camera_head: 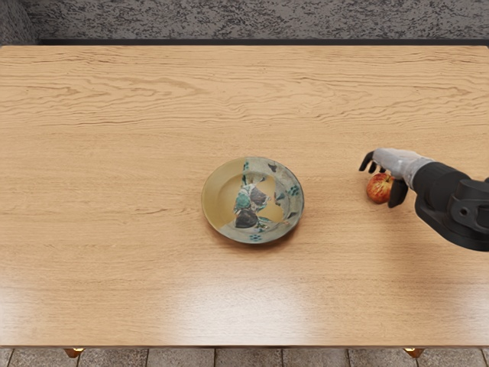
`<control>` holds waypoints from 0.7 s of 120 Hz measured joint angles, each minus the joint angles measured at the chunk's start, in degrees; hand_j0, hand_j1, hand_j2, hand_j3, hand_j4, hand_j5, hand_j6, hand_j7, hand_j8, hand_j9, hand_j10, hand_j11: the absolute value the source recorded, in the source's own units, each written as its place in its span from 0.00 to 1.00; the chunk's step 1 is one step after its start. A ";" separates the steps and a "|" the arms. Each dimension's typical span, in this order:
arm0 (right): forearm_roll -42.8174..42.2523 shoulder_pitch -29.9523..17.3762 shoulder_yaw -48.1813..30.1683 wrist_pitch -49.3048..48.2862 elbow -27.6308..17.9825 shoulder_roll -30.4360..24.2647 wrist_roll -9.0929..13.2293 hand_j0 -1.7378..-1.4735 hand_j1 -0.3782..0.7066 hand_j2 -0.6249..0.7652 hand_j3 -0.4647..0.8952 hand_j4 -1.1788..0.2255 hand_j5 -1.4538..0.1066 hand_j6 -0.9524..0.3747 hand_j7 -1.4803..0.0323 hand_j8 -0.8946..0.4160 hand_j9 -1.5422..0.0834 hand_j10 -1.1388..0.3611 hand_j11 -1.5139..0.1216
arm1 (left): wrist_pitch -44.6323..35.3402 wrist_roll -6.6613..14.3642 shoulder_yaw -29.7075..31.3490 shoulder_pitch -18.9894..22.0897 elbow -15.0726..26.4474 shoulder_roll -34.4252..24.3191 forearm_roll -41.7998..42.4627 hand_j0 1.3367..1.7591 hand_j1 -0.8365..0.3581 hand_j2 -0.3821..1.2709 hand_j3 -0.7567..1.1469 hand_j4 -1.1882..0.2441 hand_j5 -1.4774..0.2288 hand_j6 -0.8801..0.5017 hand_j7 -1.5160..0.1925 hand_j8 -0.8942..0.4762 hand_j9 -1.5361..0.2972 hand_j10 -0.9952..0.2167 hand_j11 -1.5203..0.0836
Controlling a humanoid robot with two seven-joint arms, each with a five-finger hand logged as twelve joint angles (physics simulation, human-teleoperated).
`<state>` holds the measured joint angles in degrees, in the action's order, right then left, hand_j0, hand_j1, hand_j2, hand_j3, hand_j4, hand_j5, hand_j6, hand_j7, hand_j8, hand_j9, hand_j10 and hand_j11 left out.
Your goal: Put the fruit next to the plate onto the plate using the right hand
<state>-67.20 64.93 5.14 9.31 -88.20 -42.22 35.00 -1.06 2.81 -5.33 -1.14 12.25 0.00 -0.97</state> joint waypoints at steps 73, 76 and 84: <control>-0.12 -0.93 -0.16 -0.21 0.25 0.06 0.09 0.34 0.57 0.41 0.34 0.43 0.41 0.43 0.46 0.43 0.45 0.37 0.43 | 0.01 0.00 -0.02 0.00 0.00 0.00 0.00 0.76 0.99 0.23 0.40 0.83 0.87 0.64 0.89 0.65 0.84 0.82 0.95; -0.10 -0.93 -0.19 -0.23 0.26 0.05 0.09 0.34 0.57 0.41 0.34 0.42 0.40 0.44 0.45 0.43 0.44 0.37 0.42 | 0.01 0.00 -0.01 0.00 0.00 0.00 0.00 0.76 0.99 0.23 0.40 0.83 0.87 0.64 0.89 0.65 0.84 0.82 0.95; -0.04 -0.90 -0.31 -0.28 0.27 0.09 0.09 0.35 0.57 0.42 0.34 0.41 0.37 0.45 0.44 0.43 0.42 0.36 0.40 | 0.01 0.00 0.00 0.00 -0.02 0.00 0.00 0.76 0.99 0.23 0.40 0.83 0.87 0.64 0.89 0.65 0.84 0.82 0.95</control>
<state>-67.24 64.03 4.83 9.03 -87.93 -42.13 35.09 -1.05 2.81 -5.33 -1.14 12.23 0.00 -0.98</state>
